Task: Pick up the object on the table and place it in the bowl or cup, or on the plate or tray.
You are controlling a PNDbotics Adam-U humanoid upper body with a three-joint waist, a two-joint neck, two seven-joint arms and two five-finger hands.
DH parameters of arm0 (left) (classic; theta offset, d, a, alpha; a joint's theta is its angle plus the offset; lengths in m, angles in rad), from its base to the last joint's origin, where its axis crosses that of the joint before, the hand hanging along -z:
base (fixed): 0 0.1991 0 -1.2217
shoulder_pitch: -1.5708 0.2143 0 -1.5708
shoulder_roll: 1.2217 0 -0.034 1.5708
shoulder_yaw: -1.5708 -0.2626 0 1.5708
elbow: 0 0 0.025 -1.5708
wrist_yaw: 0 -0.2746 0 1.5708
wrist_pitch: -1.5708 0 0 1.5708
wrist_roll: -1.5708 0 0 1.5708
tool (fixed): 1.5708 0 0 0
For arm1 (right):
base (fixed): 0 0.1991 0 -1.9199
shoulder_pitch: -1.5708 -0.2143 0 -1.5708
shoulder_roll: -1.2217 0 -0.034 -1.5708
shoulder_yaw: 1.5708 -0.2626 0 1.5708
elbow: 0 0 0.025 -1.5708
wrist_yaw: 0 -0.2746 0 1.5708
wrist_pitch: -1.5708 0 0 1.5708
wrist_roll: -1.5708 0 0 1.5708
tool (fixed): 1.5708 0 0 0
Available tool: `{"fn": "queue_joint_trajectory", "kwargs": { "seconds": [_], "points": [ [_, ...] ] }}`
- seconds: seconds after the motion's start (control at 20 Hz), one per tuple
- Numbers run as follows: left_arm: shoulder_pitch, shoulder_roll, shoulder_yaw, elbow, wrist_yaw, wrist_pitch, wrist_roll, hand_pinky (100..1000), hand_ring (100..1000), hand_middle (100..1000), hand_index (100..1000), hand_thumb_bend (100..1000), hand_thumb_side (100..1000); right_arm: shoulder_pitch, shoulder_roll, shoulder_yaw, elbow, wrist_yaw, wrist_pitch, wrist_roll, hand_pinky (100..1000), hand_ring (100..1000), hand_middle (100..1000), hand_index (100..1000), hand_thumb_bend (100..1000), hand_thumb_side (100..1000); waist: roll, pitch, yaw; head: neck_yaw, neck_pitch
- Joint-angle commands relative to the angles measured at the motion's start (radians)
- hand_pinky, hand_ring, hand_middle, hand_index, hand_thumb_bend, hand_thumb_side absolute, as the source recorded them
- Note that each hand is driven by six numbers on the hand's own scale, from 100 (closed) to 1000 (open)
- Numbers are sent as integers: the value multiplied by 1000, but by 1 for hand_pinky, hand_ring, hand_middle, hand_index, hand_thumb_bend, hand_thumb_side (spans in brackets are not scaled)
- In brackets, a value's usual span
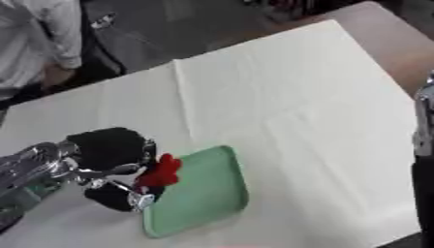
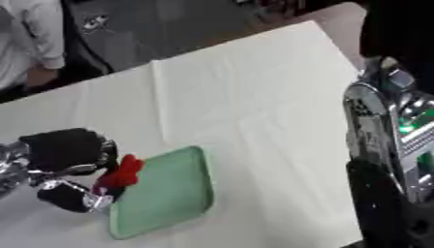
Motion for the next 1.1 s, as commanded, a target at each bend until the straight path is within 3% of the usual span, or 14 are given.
{"fn": "queue_joint_trajectory", "kwargs": {
  "seconds": [0.05,0.25,0.3,0.5,1.1],
  "points": [
    [-6,16,18,3,-14,-8,55,100,100,312,493,100,720,-22,-7,-4,-10,0,-2,-1,239,362,404,489,100,451,-11,-16,1,-9,-4],
    [-11,17,23,-3,-40,-18,146,140,130,373,543,116,725,-23,-6,-4,-10,0,-2,-1,239,363,405,489,100,451,-10,-17,0,-13,-1],
    [-14,17,23,-6,-48,-21,168,178,173,412,563,179,754,-23,-6,-4,-10,0,-2,-1,239,363,405,489,100,451,-10,-17,0,-15,1],
    [-24,18,17,-7,-73,-32,228,253,253,472,597,254,795,-23,-5,-3,-10,0,-2,-2,238,364,406,489,100,451,-9,-19,-1,-17,2],
    [-44,28,5,0,-70,-54,245,369,392,554,648,355,860,-23,-4,-2,-10,0,-2,-2,239,364,407,489,100,451,-4,-21,-3,-19,8]
  ]
}}
